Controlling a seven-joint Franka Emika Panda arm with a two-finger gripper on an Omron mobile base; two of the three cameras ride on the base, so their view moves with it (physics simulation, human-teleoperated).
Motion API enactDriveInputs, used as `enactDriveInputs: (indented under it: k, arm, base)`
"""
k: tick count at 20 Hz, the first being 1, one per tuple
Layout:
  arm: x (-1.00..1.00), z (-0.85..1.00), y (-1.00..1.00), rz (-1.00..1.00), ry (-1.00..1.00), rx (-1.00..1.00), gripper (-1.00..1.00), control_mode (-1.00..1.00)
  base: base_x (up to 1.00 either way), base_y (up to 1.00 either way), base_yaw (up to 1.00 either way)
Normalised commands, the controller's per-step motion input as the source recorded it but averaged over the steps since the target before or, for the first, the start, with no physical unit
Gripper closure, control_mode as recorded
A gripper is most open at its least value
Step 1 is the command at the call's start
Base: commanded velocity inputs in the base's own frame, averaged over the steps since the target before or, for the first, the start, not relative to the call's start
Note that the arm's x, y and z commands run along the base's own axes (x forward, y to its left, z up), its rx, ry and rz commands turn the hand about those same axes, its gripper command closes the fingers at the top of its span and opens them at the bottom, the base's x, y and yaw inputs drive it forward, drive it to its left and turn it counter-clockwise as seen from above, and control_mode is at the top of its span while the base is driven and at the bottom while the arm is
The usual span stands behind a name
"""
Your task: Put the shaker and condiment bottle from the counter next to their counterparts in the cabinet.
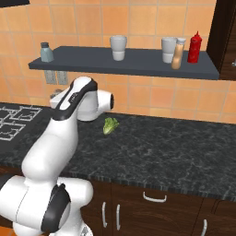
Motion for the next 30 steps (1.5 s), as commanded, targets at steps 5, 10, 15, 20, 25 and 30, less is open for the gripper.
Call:
enactDriveInputs:
  k: [5, 10, 15, 20, 25, 30]
  arm:
    - [0.0, 0.36, 0.03, 0.0, 0.0, 0.0, 1.0, -1.0]
    - [0.0, 0.29, 0.0, 0.0, 0.0, 0.0, 1.0, -1.0]
    - [0.0, 0.4, 0.0, 0.0, 0.0, 0.0, 1.0, -1.0]
    - [0.0, 0.42, 0.0, 0.0, 0.0, 0.0, 1.0, -1.0]
    - [0.0, 0.43, 0.01, 0.0, 0.0, 0.0, 1.0, -1.0]
    - [0.05, 0.42, 0.15, 0.0, 0.0, -0.01, 1.0, -1.0]
  base:
    - [0.0, 0.0, 0.0]
    - [0.0, 0.0, 0.0]
    - [0.0, 0.0, 0.0]
    - [0.0, 0.0, 0.0]
    - [0.0, 0.0, 0.0]
    - [0.0, 0.0, 0.0]
